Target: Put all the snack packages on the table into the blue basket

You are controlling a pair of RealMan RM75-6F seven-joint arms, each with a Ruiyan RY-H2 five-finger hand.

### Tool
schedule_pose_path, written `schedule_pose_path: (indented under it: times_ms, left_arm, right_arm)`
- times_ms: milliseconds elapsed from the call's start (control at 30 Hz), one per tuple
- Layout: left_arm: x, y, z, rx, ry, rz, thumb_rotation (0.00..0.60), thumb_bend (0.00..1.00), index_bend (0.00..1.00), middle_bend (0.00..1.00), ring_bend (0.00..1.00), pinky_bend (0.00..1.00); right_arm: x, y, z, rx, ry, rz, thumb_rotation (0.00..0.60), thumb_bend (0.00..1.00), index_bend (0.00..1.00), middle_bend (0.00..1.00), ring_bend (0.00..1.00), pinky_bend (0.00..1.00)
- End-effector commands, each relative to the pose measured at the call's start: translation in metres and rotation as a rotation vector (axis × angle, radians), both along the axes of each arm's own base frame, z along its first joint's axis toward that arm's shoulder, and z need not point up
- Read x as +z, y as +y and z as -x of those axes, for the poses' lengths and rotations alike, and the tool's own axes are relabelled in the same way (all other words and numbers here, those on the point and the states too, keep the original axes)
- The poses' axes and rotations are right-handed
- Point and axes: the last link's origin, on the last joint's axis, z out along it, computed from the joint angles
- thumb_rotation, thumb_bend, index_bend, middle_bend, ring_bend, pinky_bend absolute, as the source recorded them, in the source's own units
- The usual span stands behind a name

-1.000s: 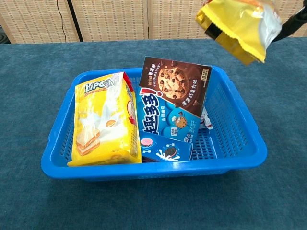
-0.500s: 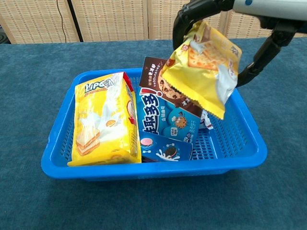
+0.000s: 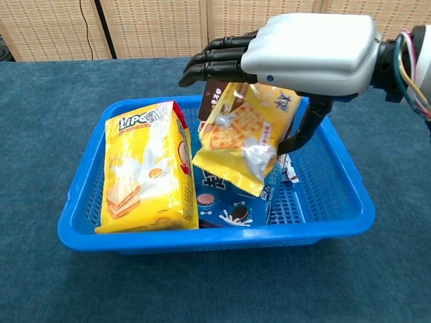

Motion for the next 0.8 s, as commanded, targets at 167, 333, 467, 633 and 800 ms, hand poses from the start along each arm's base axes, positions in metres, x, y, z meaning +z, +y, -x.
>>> schedule_pose_path:
  times_ms: [167,333,467,633,800]
  left_arm:
    - [0.0,0.0,0.0,0.003,0.002,-0.001,0.6,0.19,0.0,0.0,0.0,0.0]
    - [-0.001,-0.003,0.001,0.001,0.017,-0.007,0.6,0.19,0.0,0.0,0.0,0.0]
    - [-0.002,-0.007,0.004,0.004,0.046,-0.026,0.6,0.2,0.0,0.0,0.0,0.0]
    - [-0.003,-0.015,0.01,-0.001,0.074,-0.049,0.6,0.19,0.0,0.0,0.0,0.0]
    - [-0.009,-0.033,0.02,-0.002,0.094,-0.119,0.6,0.19,0.0,0.0,0.0,0.0]
  right_arm:
    - [0.019,0.012,-0.011,-0.032,-0.022,-0.006,0.6,0.0,0.0,0.0,0.0,0.09]
    - [0.064,0.003,-0.01,-0.105,-0.079,0.102,0.6,0.0,0.0,0.0,0.0,0.08]
    - [0.096,-0.006,0.016,-0.224,-0.125,0.178,0.6,0.0,0.0,0.0,0.0,0.07]
    - [0.123,-0.008,0.074,-0.41,-0.183,0.241,0.6,0.0,0.0,0.0,0.0,0.04]
    - [0.133,0.012,0.148,-0.655,-0.252,0.269,0.6,0.0,0.0,0.0,0.0,0.02]
